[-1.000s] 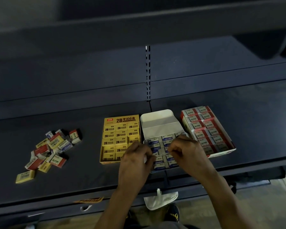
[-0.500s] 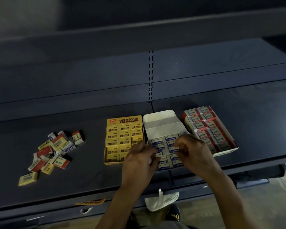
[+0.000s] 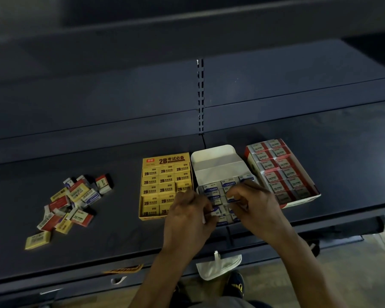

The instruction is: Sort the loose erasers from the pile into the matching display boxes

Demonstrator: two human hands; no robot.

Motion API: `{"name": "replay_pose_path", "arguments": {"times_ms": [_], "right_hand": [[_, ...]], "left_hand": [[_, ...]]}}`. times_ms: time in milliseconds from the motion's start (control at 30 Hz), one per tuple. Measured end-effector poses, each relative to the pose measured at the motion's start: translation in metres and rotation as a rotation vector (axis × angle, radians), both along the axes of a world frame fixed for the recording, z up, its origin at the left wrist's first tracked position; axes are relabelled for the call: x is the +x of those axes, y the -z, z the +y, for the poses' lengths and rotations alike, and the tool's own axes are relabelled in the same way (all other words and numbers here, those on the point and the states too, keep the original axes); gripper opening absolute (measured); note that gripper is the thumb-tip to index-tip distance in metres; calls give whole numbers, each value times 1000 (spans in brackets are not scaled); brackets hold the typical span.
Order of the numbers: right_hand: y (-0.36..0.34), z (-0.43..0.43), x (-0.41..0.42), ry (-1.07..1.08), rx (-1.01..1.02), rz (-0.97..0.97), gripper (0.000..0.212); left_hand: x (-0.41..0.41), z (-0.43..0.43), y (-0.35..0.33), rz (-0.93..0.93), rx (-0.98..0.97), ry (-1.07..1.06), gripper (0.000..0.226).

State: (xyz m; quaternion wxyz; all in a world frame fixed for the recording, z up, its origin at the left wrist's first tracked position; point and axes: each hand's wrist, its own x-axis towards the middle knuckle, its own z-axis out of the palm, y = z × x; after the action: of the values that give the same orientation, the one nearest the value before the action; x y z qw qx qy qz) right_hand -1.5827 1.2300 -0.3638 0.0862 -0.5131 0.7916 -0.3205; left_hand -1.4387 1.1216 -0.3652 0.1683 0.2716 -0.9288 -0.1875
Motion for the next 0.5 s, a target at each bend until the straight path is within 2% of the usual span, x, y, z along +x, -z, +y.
{"name": "replay_pose_path", "arguments": {"times_ms": [233,333,500], "right_hand": [[-7,1,3,-2,-13,-67,20],[-11,1,2,-27,-58,-86,18],[-17,-1,9,-70,-109,-140,17]], "left_hand": [[-1,1,0,-18,14,26,33],[0,0,-5,64,105,4,28],[-2,1,-20,201,267,-42,44]]}}
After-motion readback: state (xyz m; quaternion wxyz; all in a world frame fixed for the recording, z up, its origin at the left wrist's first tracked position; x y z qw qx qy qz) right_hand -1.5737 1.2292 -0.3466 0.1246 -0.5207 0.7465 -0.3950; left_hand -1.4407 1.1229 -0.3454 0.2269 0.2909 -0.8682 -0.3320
